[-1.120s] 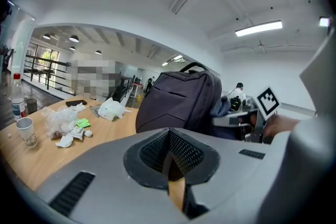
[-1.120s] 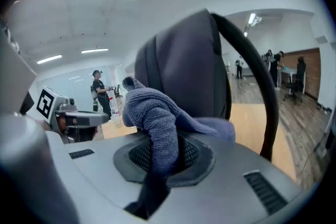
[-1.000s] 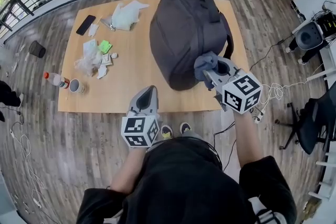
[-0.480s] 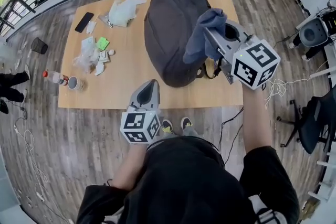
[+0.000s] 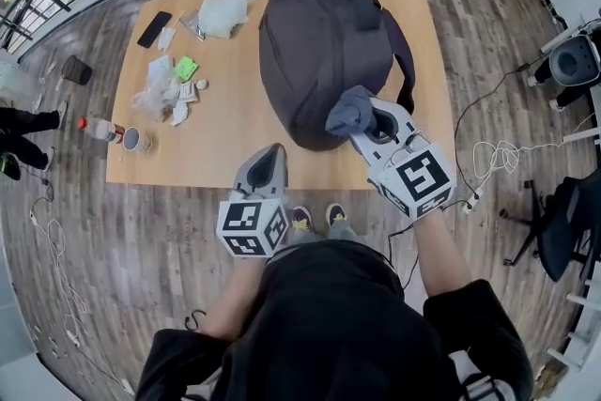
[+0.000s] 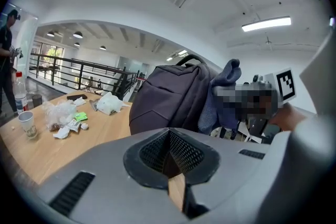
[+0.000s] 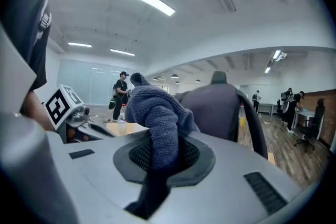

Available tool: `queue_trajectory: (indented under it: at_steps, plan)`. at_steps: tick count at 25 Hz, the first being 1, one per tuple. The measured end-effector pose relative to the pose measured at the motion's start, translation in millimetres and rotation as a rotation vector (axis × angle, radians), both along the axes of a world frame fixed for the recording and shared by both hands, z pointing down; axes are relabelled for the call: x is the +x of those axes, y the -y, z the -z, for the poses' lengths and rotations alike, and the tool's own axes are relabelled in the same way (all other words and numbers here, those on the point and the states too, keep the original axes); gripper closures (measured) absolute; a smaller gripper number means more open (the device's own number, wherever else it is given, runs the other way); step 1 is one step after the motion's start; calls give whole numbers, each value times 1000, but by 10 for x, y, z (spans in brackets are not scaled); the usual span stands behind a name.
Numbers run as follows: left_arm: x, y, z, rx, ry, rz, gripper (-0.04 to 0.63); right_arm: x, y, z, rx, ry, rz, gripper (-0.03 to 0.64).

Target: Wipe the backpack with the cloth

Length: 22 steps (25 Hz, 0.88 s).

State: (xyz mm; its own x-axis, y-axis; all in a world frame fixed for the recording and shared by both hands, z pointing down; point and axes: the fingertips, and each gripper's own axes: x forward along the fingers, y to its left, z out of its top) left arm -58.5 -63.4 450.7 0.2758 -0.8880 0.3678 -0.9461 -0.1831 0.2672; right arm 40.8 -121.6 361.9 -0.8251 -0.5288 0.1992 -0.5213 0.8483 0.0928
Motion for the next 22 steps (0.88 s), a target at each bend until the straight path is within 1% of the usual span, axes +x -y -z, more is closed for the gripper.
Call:
queue_trajectory:
  at_steps: [1, 3, 5, 6, 8, 12, 14, 16, 18, 20, 21, 22]
  plan:
    - [-5, -4, 16, 3, 1, 5, 580, -56, -28, 119, 18, 11, 18, 575]
    - [-42, -5, 53, 9, 2, 20, 580, -168, -2, 411, 34, 73, 36, 575]
    - [-100, -4, 86, 14, 1, 38, 580, -281, 97, 619, 22, 125, 38, 575]
    - [-128, -8, 97, 16, 0, 47, 580, -340, 134, 669, 10, 136, 41, 575]
    - [-186, -32, 94, 16, -2, 65, 580, -449, 151, 678, -1, 124, 39, 575]
    - [-331, -73, 10, 2, -5, 104, 580, -537, 95, 585, 45, 80, -22, 575]
    - [-411, -78, -23, -6, -5, 123, 580, -617, -6, 432, 19, 59, -2, 575]
    - [-455, -84, -41, -11, -3, 134, 580, -734, -153, 60, -74, 8, 48, 575]
    - [-463, -87, -49, -12, -4, 137, 580, -824, -247, -539, -235, -30, 76, 575]
    - [-462, -87, -50, -14, -3, 137, 580, -843, -249, -1249, -423, -50, 56, 575]
    - [-463, -91, -55, -15, -1, 137, 580, -838, -247, -1570, -492, -65, 42, 575]
    - [-465, -97, -64, -17, 1, 136, 580, -834, -267, -1841, -539, -88, 35, 575]
